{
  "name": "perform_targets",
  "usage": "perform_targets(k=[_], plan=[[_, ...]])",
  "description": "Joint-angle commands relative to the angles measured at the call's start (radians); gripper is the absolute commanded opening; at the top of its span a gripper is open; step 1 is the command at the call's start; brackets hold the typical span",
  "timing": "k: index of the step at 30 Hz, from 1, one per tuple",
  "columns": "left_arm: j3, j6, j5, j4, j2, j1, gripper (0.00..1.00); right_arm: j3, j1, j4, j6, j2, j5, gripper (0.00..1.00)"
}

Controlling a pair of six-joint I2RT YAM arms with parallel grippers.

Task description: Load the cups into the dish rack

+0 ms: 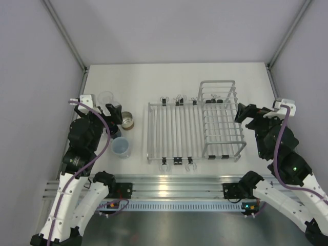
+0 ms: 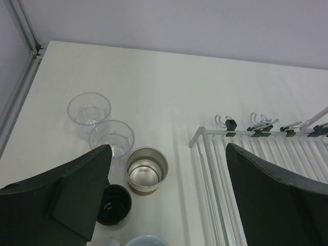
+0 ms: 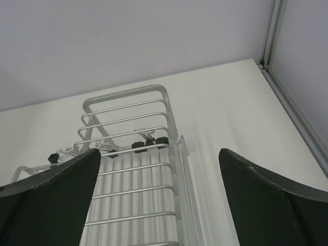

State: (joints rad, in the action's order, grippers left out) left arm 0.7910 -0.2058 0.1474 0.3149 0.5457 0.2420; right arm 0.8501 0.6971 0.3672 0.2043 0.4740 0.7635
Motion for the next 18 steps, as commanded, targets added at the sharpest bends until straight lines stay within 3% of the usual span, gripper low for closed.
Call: perform_targets(k=[1, 13, 18], plan=[[0.001, 0.011, 0.009, -0.050, -0.006, 0.003, 0.99, 0.020, -0.004, 0.001, -0.003, 0.009, 0.017, 0.99], [0.004, 0.000, 0.034, -0.050, -0.036, 0.003, 0.99, -0.002, -0.005, -0.011, -0.025, -0.020, -0.013, 1.00], [0.027, 0.028, 0.038, -0.010, 0.066, 0.003, 0.97, 0.050, -0.004, -0.010, -0.089, 0.081, -0.035, 0.99]])
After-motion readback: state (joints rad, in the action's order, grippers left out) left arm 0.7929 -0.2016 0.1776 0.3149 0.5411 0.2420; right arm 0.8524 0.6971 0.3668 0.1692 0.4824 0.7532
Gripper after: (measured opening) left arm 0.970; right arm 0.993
